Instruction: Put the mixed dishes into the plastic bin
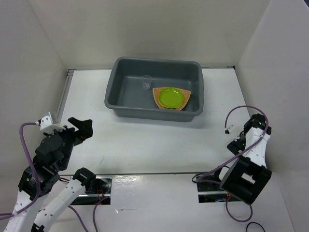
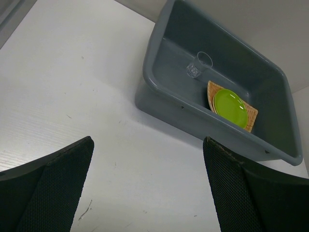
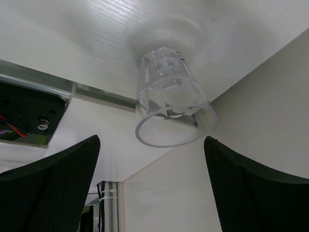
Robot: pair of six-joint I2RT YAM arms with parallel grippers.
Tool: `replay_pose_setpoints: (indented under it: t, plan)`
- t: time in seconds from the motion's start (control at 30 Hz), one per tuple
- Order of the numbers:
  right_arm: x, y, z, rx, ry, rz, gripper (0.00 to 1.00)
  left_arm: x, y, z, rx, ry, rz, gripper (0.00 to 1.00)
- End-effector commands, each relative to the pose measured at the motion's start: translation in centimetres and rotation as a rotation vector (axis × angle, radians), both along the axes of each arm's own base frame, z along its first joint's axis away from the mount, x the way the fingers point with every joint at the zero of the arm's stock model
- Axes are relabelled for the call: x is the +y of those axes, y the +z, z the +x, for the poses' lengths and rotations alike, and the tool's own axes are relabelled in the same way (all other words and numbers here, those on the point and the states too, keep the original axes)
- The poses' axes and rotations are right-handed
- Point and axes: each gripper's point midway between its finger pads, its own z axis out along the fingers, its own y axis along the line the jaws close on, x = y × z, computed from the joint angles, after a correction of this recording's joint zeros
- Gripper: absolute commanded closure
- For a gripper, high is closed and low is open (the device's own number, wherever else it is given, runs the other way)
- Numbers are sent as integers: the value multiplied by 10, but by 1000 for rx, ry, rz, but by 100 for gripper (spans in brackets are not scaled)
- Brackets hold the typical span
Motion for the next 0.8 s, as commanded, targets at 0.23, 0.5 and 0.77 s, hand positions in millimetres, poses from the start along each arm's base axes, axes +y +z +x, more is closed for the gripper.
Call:
replay_pose_setpoints:
  t: [0.23,0.5,0.77]
  plan:
    - [1,-14,1,51,23,58,21,2,10,0,-48,2,0,0]
    - [2,-31,0,120,-36,101,70,3,11,-2,-56,2,-4,0]
    - [3,9,33,-6,-41,139,100,4,10,-4,-64,2,-9,0]
